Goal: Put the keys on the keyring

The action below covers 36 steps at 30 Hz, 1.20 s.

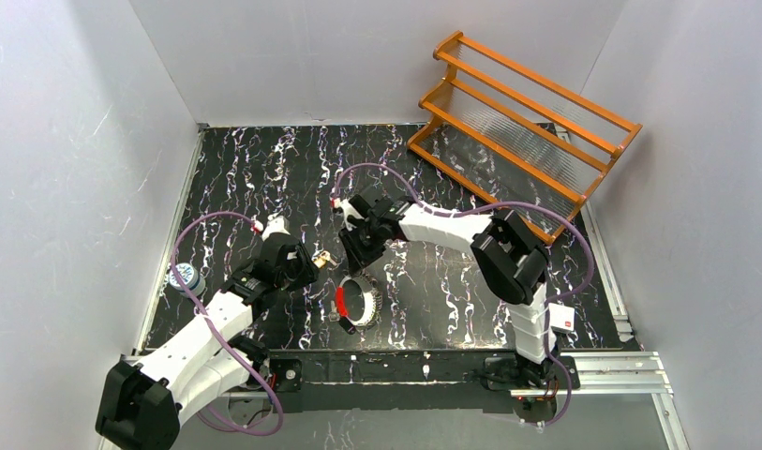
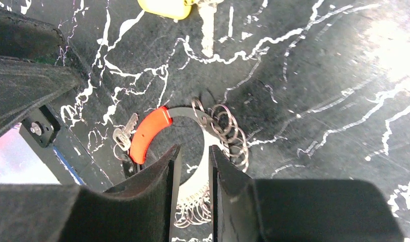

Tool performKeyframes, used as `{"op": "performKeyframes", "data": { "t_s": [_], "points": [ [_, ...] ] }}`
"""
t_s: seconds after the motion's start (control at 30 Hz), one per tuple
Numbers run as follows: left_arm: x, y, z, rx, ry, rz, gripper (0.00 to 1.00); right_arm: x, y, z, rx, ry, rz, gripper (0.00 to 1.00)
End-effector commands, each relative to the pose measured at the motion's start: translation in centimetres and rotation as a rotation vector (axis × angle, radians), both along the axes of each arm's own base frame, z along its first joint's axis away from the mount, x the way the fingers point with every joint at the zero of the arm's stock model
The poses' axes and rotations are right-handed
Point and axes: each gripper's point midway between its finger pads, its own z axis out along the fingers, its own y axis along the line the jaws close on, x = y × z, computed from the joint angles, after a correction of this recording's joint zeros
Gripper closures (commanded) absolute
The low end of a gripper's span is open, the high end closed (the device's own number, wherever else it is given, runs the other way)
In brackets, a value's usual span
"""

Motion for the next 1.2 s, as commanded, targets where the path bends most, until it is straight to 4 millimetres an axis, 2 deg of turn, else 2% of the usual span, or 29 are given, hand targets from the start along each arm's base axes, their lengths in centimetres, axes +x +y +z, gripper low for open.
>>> {"op": "performKeyframes", "data": {
  "t_s": [0.0,0.13,0.27,0.47,0.67,0.9,1.17],
  "points": [
    [0.0,0.0,-0.1,-0.005,-0.008,-0.007,0.65,0.9,-0.8,2.8,0.064,0.005,-0.043,0.66],
    [-0.1,-1.0,-0.1,-0.045,-0.010,-0.046,0.65,1.5,-2.0,2.5,0.074,0.044,-0.071,0.65],
    [0.0,-3.7,0.4,-0.159,-0.033,-0.146,0.65,1.5,-3.2,1.9,0.082,0.086,-0.081,0.66],
    [0.3,-7.1,0.8,-0.322,-0.055,-0.238,0.65,0.3,-4.6,1.1,0.111,0.172,-0.080,0.65],
    [0.1,-8.4,0.5,-0.371,-0.044,-0.277,0.65,-1.3,-6.0,0.4,0.150,0.249,-0.086,0.50],
    [-0.3,-9.3,0.0,-0.389,-0.037,-0.302,0.65,-2.3,-6.2,-0.7,0.191,0.320,-0.090,0.54],
    [-0.7,-10.0,0.1,-0.387,-0.043,-0.327,0.65,-2.1,-5.4,-0.6,0.235,0.329,-0.088,0.60]
  ]
}}
